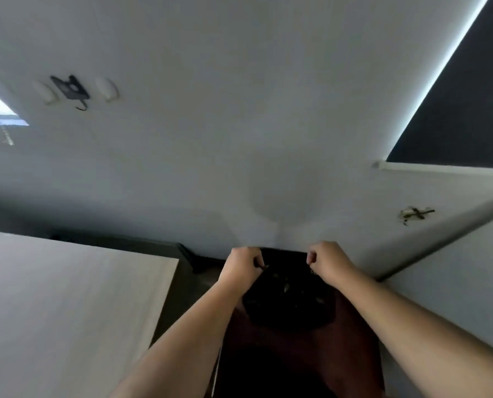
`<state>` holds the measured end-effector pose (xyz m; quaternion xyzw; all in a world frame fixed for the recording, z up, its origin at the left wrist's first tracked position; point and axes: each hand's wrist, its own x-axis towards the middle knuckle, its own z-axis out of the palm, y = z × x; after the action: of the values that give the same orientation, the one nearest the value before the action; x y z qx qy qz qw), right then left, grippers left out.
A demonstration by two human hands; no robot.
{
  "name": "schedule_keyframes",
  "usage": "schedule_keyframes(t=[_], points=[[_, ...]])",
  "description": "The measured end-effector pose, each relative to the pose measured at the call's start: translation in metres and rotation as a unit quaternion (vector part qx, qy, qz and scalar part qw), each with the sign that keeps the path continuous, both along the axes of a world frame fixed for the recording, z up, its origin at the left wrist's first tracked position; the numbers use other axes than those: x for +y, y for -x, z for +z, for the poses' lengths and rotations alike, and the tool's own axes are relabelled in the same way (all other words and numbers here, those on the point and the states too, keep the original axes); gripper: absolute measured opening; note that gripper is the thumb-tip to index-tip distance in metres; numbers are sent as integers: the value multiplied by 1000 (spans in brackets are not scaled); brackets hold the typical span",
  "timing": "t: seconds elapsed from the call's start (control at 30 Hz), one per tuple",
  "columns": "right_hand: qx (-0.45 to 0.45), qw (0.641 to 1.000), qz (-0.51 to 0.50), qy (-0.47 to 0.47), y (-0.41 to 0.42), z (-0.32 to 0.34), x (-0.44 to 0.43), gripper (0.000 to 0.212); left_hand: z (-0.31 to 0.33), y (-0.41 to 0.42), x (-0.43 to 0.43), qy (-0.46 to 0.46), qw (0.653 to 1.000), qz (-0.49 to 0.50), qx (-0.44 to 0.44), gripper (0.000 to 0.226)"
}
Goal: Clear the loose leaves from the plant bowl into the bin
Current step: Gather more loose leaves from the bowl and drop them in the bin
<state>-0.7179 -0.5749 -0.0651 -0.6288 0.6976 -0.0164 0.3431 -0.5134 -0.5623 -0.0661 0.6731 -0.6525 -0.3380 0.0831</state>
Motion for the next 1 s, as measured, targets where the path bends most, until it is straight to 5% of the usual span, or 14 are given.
schedule_keyframes(t=[0.33,0.47,0.73,1.0], points=[[-18,995,-71,-64,10,-124,-6,23,-125,31,-39,-85,995,-54,-13,8],[-22,993,-100,-51,16,-134,-8,29,-136,35,-48,-104,987,-117,-31,35],[-27,996,-63,-56,18,-87,-13,22,-86,23,-56,-112,985,-117,-52,39],[-49,994,86,54,-40,31,-46,18,28,-30,-29,11,998,6,-60,31]])
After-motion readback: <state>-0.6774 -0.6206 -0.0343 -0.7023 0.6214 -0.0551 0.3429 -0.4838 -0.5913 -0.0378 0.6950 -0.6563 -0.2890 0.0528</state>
